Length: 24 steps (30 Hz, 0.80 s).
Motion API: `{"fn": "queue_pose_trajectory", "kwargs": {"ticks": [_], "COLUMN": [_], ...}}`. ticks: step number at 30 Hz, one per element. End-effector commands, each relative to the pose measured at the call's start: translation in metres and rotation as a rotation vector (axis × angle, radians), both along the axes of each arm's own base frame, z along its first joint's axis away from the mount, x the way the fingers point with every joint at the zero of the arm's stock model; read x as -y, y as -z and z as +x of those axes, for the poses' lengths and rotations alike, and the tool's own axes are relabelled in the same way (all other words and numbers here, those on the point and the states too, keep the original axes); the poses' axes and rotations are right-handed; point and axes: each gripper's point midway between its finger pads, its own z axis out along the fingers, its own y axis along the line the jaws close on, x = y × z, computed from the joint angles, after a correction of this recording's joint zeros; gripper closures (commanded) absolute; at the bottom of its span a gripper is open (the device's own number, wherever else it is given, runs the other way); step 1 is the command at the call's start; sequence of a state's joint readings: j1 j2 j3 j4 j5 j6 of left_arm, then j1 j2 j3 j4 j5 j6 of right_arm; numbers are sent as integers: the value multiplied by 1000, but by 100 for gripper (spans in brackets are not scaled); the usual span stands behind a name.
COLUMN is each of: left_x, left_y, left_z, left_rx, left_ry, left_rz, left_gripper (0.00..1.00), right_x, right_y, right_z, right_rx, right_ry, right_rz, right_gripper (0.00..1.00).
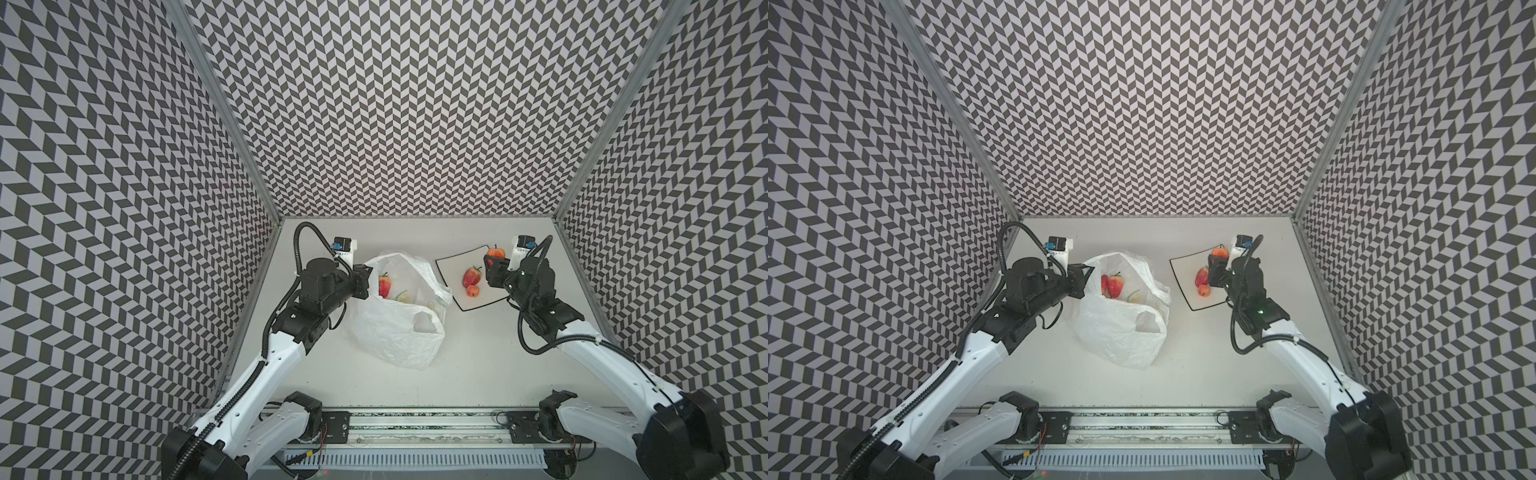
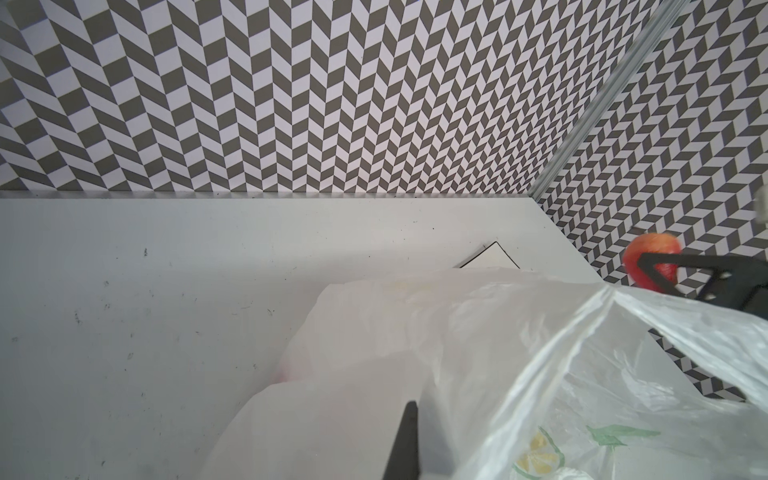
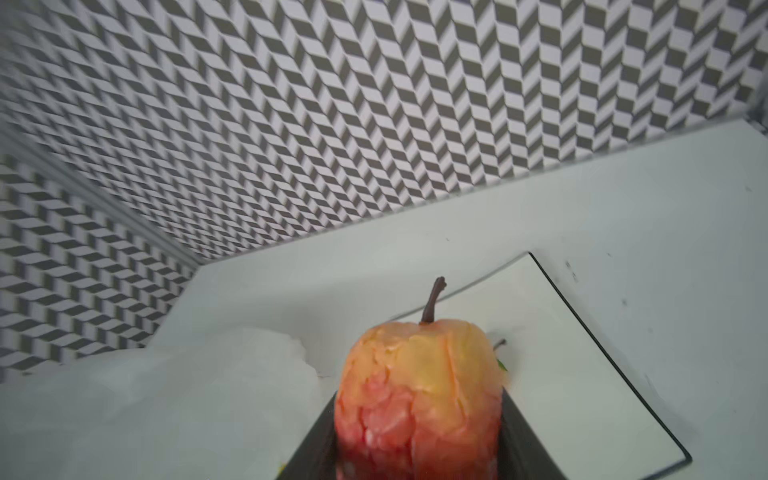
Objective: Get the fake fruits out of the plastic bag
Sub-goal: 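Carry the apple out of the bag to the white plate with the right gripper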
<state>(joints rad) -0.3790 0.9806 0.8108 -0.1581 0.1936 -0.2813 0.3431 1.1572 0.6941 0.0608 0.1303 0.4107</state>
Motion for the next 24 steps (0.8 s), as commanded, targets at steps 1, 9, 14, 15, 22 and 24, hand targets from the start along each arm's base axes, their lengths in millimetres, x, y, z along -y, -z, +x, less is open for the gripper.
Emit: {"fn": "queue_pose_trajectory", "kwargs": {"ticks": [1, 9, 14, 15, 22, 24], "left_x": [2, 3, 3, 3, 3, 3], "left_y": [-11, -12, -15, -15, -15, -17], "left_z": [-2, -5, -4, -4, -2, -1], "left_rx": [22, 15, 20, 20, 20, 23], "left_ry": [22, 25, 23, 21, 16, 13], "left_rz": [-9, -44, -49, -48, -52, -55], "left_gripper": [100, 100, 100, 100, 100, 100], "right_x": [13, 36, 31, 31, 18, 17], "right_y": [9, 70, 92, 95, 123, 129], "right_z": [16, 43, 55, 57, 65, 66], "right_rx": [32, -83, -136, -142, -212, -223], "right_ry": [74, 103, 80, 82, 27, 27], "right_rz": [62, 54, 43, 43, 73, 76], "right_gripper": [75, 73, 74, 74, 70, 68]}}
